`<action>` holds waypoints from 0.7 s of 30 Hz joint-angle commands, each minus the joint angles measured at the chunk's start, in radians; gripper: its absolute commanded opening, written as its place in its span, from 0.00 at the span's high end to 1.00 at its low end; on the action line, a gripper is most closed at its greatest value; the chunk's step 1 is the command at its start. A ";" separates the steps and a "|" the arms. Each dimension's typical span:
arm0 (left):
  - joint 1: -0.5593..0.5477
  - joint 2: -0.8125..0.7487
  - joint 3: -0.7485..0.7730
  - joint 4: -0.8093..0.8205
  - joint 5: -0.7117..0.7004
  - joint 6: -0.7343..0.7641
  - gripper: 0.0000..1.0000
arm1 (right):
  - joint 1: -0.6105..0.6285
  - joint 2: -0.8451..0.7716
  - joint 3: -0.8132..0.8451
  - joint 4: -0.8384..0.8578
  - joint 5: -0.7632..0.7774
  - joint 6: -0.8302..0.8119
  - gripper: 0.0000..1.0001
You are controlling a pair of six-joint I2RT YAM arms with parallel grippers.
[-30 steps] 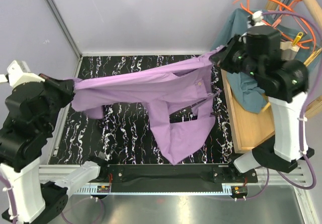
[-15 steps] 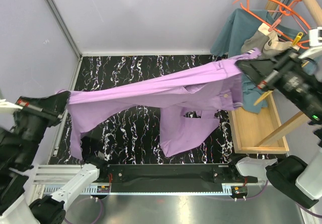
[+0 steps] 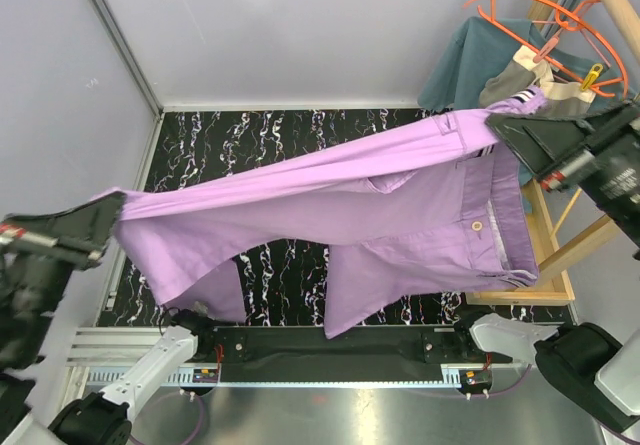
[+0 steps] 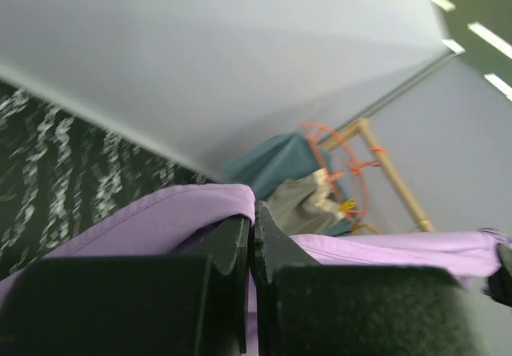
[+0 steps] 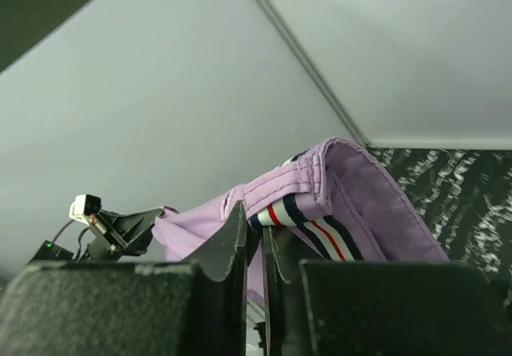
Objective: Place the trousers on the hanger
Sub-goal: Flatten out the trousers at the center of the board.
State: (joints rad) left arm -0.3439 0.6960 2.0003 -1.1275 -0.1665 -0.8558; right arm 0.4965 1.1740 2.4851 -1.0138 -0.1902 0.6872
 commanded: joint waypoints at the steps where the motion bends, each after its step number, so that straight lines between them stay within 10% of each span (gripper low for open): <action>1: 0.011 0.002 -0.152 -0.133 -0.208 0.050 1.00 | -0.029 -0.011 -0.092 0.181 0.258 -0.081 1.00; 14: 0.013 0.244 -0.615 0.034 -0.131 0.135 1.00 | -0.106 0.342 -0.475 0.450 0.430 -0.344 1.00; 21: 0.054 0.499 -0.641 0.112 -0.094 0.182 1.00 | -0.176 0.692 -0.321 0.472 0.379 -0.337 1.00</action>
State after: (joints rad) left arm -0.3222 1.1320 1.3785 -1.0935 -0.2508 -0.7254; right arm 0.3485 1.7844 2.0411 -0.6685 0.1627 0.3912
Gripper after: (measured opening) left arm 0.016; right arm 0.122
